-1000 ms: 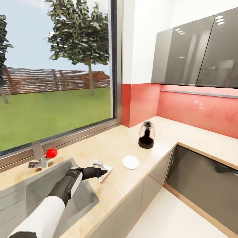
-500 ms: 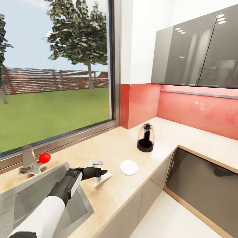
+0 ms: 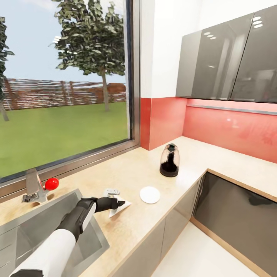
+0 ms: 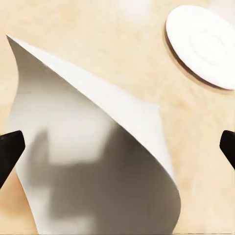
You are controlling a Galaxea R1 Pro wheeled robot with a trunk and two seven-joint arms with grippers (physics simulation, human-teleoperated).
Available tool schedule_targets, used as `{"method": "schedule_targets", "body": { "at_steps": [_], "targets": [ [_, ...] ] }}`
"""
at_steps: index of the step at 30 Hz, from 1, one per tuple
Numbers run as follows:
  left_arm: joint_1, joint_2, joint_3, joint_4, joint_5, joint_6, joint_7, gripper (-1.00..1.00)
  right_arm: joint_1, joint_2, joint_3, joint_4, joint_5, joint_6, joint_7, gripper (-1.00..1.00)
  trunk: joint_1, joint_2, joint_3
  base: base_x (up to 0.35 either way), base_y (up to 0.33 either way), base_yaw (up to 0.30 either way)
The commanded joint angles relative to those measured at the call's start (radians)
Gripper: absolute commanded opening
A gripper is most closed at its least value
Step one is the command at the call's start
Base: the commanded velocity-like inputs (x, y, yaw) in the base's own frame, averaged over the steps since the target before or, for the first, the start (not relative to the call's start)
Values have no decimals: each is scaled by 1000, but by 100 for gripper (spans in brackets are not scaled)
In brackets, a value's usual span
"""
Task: Set up a coffee station on the kitchen countertop: keep the coffee maker on the countertop, move the bottle of coffee from the kitchen shelf to the counter next to the coffee maker, place a paper coffee filter on top of the coffee maker, put the saucer next to the coffee maker with the coffee cup on the saucer, and place the electric kettle next to the coffee maker.
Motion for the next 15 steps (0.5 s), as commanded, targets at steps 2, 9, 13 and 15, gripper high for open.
{"method": "schedule_targets", "body": {
  "at_steps": [2,9,13,15],
  "targets": [
    [0,-2,0,12,1,5,-2,100,0,0,-1,1,0,-3,-1,100,0,-1,0,0,0,0],
    [0,-8,1,57,4,4,-3,100,0,0,-1,1,0,-3,-1,100,0,-1,0,0,0,0],
    [0,-11,0,61,10,4,-4,100,0,0,-1,1,0,-3,-1,100,0,-1,0,0,0,0],
    [0,-12,0,62,14,4,-4,100,0,0,-1,1,0,-4,-1,100,0,-1,0,48,-23,0]
  ]
}}
